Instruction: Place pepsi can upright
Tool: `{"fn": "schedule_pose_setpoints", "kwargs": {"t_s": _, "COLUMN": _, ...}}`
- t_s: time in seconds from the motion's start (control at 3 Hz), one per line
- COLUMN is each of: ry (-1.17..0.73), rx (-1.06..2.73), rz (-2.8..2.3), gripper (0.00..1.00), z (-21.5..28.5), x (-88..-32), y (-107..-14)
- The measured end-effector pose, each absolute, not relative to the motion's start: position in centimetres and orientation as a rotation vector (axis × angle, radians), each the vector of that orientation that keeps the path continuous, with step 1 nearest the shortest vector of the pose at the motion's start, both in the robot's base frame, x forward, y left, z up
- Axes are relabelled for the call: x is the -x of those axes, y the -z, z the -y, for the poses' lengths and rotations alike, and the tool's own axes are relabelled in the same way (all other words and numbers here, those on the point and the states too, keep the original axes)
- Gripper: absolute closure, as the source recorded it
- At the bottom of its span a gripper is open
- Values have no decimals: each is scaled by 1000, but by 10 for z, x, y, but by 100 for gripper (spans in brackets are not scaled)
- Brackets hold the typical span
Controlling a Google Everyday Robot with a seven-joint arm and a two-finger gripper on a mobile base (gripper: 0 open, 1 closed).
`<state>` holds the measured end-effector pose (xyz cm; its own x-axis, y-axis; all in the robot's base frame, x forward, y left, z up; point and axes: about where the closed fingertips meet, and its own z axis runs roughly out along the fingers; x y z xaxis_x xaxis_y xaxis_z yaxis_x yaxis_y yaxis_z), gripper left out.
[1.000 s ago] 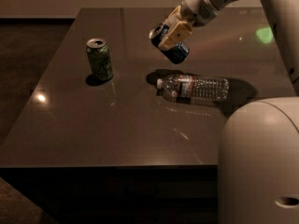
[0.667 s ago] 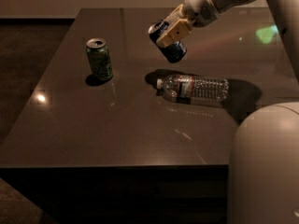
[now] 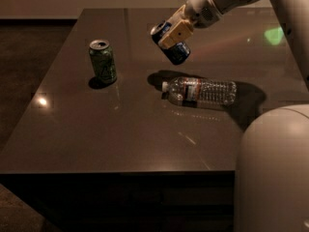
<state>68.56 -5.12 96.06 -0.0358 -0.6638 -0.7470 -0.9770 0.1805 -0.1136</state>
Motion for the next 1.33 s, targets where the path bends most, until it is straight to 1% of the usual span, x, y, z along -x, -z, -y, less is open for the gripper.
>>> {"fn": "schedule_pose_setpoints", "kwargs": {"t_s": 0.67, "ry": -497, "rx": 1273, "rz": -1709, "gripper": 100, "z": 71, "x": -724, "y": -964}}
{"fn": "schedule_pose_setpoints", "kwargs": {"t_s": 1.33, "ry": -532, "rx": 1084, "rz": -1599, "gripper": 100, "z": 84, "x": -751, "y": -962}}
